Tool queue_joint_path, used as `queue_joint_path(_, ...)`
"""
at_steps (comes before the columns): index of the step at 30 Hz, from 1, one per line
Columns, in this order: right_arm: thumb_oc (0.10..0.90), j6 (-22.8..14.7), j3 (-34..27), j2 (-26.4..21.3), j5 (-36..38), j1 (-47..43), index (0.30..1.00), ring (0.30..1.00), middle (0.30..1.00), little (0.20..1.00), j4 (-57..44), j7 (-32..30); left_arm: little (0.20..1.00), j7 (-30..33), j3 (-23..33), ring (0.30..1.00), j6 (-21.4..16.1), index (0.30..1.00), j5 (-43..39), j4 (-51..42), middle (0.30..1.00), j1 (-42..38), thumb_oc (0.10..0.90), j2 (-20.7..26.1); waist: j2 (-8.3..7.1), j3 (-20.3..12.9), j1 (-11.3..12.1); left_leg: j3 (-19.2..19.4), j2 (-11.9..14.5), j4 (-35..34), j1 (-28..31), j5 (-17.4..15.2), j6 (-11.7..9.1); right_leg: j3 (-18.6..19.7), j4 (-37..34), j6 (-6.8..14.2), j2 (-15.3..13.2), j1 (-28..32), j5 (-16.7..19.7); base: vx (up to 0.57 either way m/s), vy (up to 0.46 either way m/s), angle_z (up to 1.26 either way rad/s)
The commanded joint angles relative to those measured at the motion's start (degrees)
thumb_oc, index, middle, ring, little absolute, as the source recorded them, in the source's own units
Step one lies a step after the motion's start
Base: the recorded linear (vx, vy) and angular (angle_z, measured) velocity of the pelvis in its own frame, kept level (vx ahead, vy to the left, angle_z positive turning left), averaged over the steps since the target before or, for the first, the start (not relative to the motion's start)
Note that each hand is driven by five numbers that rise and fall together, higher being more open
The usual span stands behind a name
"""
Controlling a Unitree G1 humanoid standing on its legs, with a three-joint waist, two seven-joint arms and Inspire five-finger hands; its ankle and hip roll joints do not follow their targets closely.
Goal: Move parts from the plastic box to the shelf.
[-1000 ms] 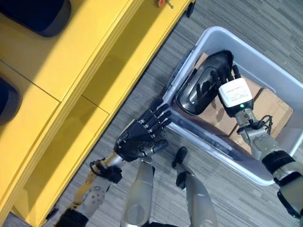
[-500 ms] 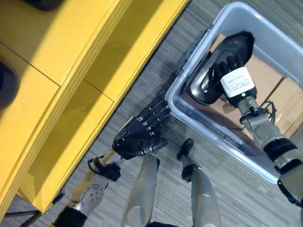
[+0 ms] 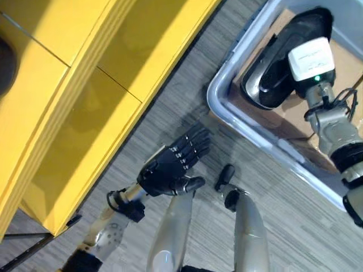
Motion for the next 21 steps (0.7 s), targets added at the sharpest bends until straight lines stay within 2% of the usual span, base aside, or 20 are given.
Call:
queue_joint_path(1, 0.4, -5.41, 5.68, -2.67, -1.52, 3.78, 0.3, 0.3, 0.3, 0.3, -0.82, -0.09, 1.0, -5.41, -0.67, 1.0, -2.84, 1.0, 0.48, -9.11, 1.0, 0.39, 0.9, 0.29, 3.99, -0.87, -0.95, 1.72, -1.27, -7.02, 4.72, 1.44, 4.03, -1.05, 2.47, 2.58, 1.07, 6.44, -3.78, -0.03, -0.043, 0.08)
queue_joint_path(3, 0.4, -5.55, 5.47, -3.84, -2.94, 4.28, 0.3, 0.3, 0.3, 0.3, -4.51, -1.93, 1.0, -5.98, -0.28, 1.0, -3.33, 1.0, 0.02, -9.41, 1.0, 0.91, 0.9, 0.78, 3.28, -0.87, -1.28, 1.82, -1.04, -8.09, 6.44, 1.49, 4.09, -0.89, 0.56, 2.63, 1.34, 8.17, -3.24, -0.08, -0.037, 0.03)
queue_joint_path(4, 0.4, -5.33, 4.74, -4.6, -3.73, 4.11, 0.3, 0.3, 0.3, 0.3, -7.0, -2.96, 1.0, -6.14, 0.4, 1.0, -3.27, 1.0, -0.39, -9.71, 1.0, 0.4, 0.9, 1.01, 3.28, -0.87, -1.2, 1.57, -0.47, -8.58, 6.11, 2.8, 4.19, -1.46, -0.89, 2.15, 1.91, 8.09, -1.59, -0.05, -0.035, -0.04)
queue_joint_path(5, 0.4, -5.45, 4.68, -4.51, -4.37, 5.05, 0.3, 0.3, 0.3, 0.3, -7.72, -3.83, 1.0, -6.32, 0.21, 1.0, -3.42, 1.0, -0.47, -9.67, 1.0, 1.17, 0.9, 1.0, 2.83, -0.87, -1.57, 1.89, -0.83, -8.54, 8.12, 1.27, 4.16, -0.71, -0.89, 2.58, 1.6, 9.87, -2.84, -0.1, -0.004, -0.11)
queue_joint_path(6, 0.4, -6.31, 2.88, -5.19, -6.13, 5.43, 0.3, 0.3, 0.3, 0.3, -9.65, -5.9, 1.0, -6.5, 0.81, 1.0, -3.38, 1.0, -0.57, -9.96, 1.0, 0.85, 0.9, 1.16, 2.83, -0.87, -1.66, 1.77, -0.26, -8.64, 8.72, 2.16, 4.25, -1.09, -2.85, 2.08, 2.19, 10.96, -1.11, -0.02, -0.016, -0.09)
queue_joint_path(11, 0.4, -7.24, 0.01, -7.24, -9.58, 7.55, 0.3, 0.3, 0.3, 0.3, -13.06, -12.78, 1.0, -10.4, 1.82, 1.0, -1.6, 1.0, -1.45, -10.14, 1.0, 1.88, 0.9, 1.74, 2.04, -0.87, -2.34, 2.31, -0.08, -9.34, 14.77, 0.94, 4.27, -0.24, -7.69, 2.11, 2.43, 17.83, 0.01, -0.02, 0.0, -0.02)
queue_joint_path(14, 0.4, -8.3, -2.32, -8.29, -11.97, 8.66, 0.3, 0.3, 0.3, 0.3, -14.84, -15.18, 1.0, -10.84, 1.98, 1.0, -2.12, 1.0, -1.39, -10.71, 1.0, 2.53, 0.9, 2.2, 2.01, -0.87, -2.69, 2.2, -0.11, -10.28, 18.42, 0.54, 4.22, 0.3, -10.04, 2.17, 2.48, 21.58, 0.47, 0.03, 0.041, -0.11)
queue_joint_path(17, 0.4, -9.66, -5.74, -9.86, -13.13, 12.18, 0.3, 0.3, 0.3, 0.3, -18.43, -15.36, 1.0, -11.75, 2.19, 1.0, -1.07, 1.0, -2.19, -11.27, 1.0, 3.23, 0.9, 2.23, 0.86, -0.87, -2.98, 2.04, -0.25, -12.46, 24.19, 0.12, 4.24, 1.14, -14.21, 2.8, 2.49, 27.89, 1.32, 0.06, -0.012, -0.15)
queue_joint_path(18, 0.4, -10.08, -6.7, -10.45, -12.66, 13.6, 0.3, 0.3, 0.3, 0.3, -20.53, -15.04, 1.0, -11.68, 2.24, 1.0, -0.86, 1.0, -1.37, -11.4, 1.0, 3.37, 0.9, 2.39, -0.19, -1.15, -3.07, 2.09, -0.06, -13.54, 26.72, 0.03, 4.11, 1.33, -16.71, 3.11, 2.54, 30.99, 1.98, 0.12, -0.051, -0.15)
queue_joint_path(19, 0.4, -11.05, -7.79, -11.36, -11.25, 15.52, 0.3, 0.3, 0.3, 0.3, -23.99, -13.46, 1.0, -11.39, 2.07, 1.0, -0.47, 1.0, -0.41, -11.12, 1.0, 4.03, 0.9, 2.22, -1.54, -3.27, -3.39, 2.23, 0.28, -14.83, 28.97, -0.27, 3.99, 1.37, -19.28, 3.29, 2.64, 33.77, 2.45, 0.2, -0.02, -0.04)
queue_joint_path(21, 0.4, -12.02, -13.02, -13.46, -9.38, 23.28, 0.3, 0.3, 0.3, 0.3, -30.75, -12.24, 1.0, -12.75, 2.76, 1.0, 1.21, 1.0, -1.33, -11.13, 1.0, 6.97, 0.9, 1.58, -3.16, -8.25, -4.62, 2.83, 0.96, -18.78, 34.33, 0.04, 3.79, 2.04, -24.82, 4.32, 2.35, 40.01, 3.82, 0.25, 0.071, -0.01)
